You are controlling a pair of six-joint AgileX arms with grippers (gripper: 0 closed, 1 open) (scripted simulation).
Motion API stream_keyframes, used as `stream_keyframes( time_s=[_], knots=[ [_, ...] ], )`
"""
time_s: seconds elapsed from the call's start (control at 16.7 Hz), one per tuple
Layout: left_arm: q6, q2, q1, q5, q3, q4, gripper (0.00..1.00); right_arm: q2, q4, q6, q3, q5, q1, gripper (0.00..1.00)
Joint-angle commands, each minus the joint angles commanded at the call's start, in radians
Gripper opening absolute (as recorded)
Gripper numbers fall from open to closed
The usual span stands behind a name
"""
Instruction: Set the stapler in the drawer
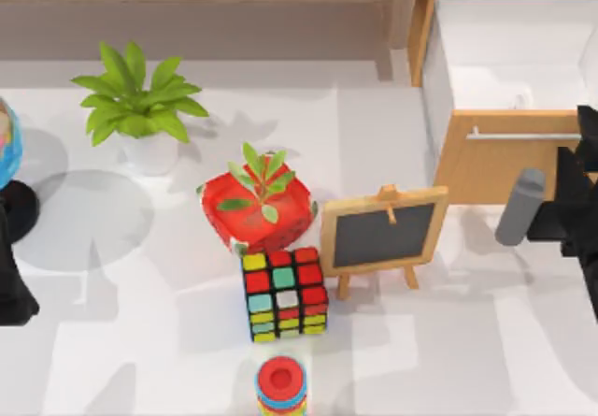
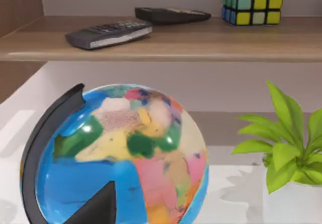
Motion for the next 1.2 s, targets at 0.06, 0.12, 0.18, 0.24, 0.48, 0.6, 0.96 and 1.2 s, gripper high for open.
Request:
stream_keyframes(
  time_s=[0.06, 0.12, 0.18, 0.24, 0.48, 0.6, 0.96, 1.2],
  knots=[
    [0.0, 0.0, 0.0, 0.0, 0.0, 0.0, 1.0, 0.0, 0.0, 0.0, 0.0, 0.0, 0.0, 0.4],
    [0.0, 0.0, 0.0, 0.0, 0.0, 0.0, 1.0, 0.0, 0.0, 0.0, 0.0, 0.0, 0.0, 0.32],
    [0.0, 0.0, 0.0, 0.0, 0.0, 0.0, 1.0, 0.0, 0.0, 0.0, 0.0, 0.0, 0.0, 0.25],
    [0.0, 0.0, 0.0, 0.0, 0.0, 0.0, 1.0, 0.0, 0.0, 0.0, 0.0, 0.0, 0.0, 0.17],
    [0.0, 0.0, 0.0, 0.0, 0.0, 0.0, 1.0, 0.0, 0.0, 0.0, 0.0, 0.0, 0.0, 0.0],
    [0.0, 0.0, 0.0, 0.0, 0.0, 0.0, 1.0, 0.0, 0.0, 0.0, 0.0, 0.0, 0.0, 0.0],
    [0.0, 0.0, 0.0, 0.0, 0.0, 0.0, 1.0, 0.003, -0.004, 0.003, 0.001, 0.0, 0.0, 0.0],
    [0.0, 0.0, 0.0, 0.0, 0.0, 0.0, 1.0, 0.022, -0.051, 0.007, 0.07, -0.012, -0.026, 0.0]
  ],
)
